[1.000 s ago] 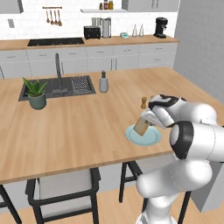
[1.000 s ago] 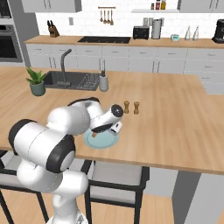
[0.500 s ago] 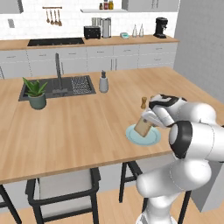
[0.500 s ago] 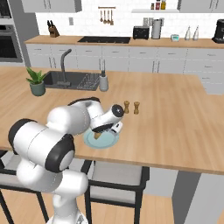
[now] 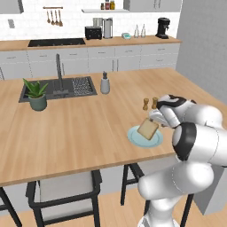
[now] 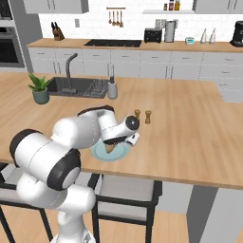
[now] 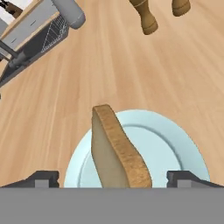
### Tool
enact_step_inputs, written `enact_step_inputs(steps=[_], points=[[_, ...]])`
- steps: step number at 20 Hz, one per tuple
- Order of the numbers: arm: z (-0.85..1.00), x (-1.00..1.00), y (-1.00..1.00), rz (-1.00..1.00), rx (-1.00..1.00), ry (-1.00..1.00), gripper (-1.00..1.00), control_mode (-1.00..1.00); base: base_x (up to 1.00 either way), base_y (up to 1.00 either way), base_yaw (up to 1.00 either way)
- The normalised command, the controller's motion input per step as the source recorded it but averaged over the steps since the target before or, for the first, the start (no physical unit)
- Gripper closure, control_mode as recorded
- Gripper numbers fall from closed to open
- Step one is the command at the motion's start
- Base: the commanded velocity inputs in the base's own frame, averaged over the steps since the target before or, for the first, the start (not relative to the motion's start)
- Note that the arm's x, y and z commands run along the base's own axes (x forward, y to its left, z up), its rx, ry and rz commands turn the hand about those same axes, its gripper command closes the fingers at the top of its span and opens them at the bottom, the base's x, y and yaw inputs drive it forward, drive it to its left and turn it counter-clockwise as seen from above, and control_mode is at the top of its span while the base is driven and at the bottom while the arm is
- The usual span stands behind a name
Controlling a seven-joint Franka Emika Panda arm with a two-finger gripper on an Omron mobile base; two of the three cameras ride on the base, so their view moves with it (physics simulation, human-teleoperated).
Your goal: Start the toaster. Once the lever pops up, take the bread to the plate on the dining counter.
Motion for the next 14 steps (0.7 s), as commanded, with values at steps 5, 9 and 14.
enact_step_inputs(steps=[5, 9, 14], points=[[0.29, -0.01, -0.24, -0.13, -0.02, -0.04, -1.00, -1.00, 0.00, 0.00, 0.00], [0.40, -0.06, -0.11, -0.09, -0.03, -0.03, -1.00, -1.00, 0.00, 0.00, 0.00], [0.22, -0.55, 0.51, -0.15, -0.16, -0.05, -1.00, -1.00, 0.00, 0.00, 0.00]])
